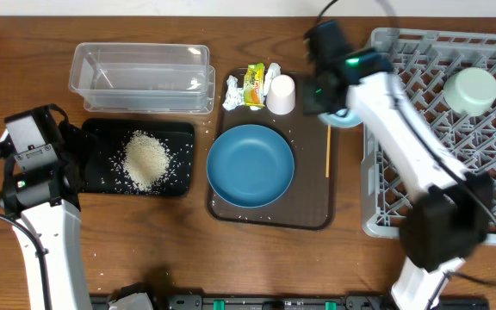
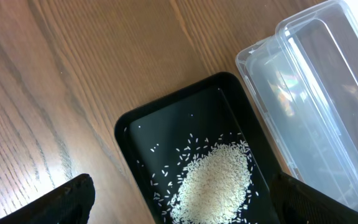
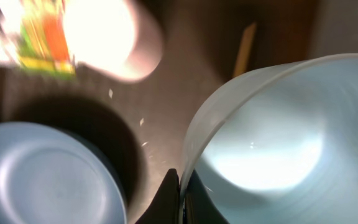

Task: Sort waste into correct bins and load items into the dishwasher rack
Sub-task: 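Carry the second light-blue bowl into the dish rack with the right gripper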

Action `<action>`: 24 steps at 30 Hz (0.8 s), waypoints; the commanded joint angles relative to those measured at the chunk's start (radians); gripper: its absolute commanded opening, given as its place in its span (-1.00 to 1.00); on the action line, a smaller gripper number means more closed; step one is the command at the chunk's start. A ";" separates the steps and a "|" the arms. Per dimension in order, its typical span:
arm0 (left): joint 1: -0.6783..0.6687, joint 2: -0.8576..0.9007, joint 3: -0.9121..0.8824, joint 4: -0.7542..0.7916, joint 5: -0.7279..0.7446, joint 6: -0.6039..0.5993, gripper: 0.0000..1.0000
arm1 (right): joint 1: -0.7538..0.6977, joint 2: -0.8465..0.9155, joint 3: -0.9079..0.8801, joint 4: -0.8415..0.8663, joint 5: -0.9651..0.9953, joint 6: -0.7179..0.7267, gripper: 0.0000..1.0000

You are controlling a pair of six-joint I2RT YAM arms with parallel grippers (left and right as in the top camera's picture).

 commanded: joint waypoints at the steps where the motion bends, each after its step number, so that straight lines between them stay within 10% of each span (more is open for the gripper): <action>1: 0.005 0.003 0.016 -0.004 -0.005 -0.010 0.83 | -0.113 -0.101 0.024 0.032 -0.043 -0.020 -0.98; 13: 0.005 0.003 0.016 -0.004 -0.005 -0.009 0.83 | -0.703 -0.121 -0.048 0.085 -0.957 -0.186 -0.98; 24: 0.005 0.003 0.016 -0.004 -0.005 -0.009 0.83 | -0.882 -0.121 -0.387 0.424 -1.313 -0.159 -0.98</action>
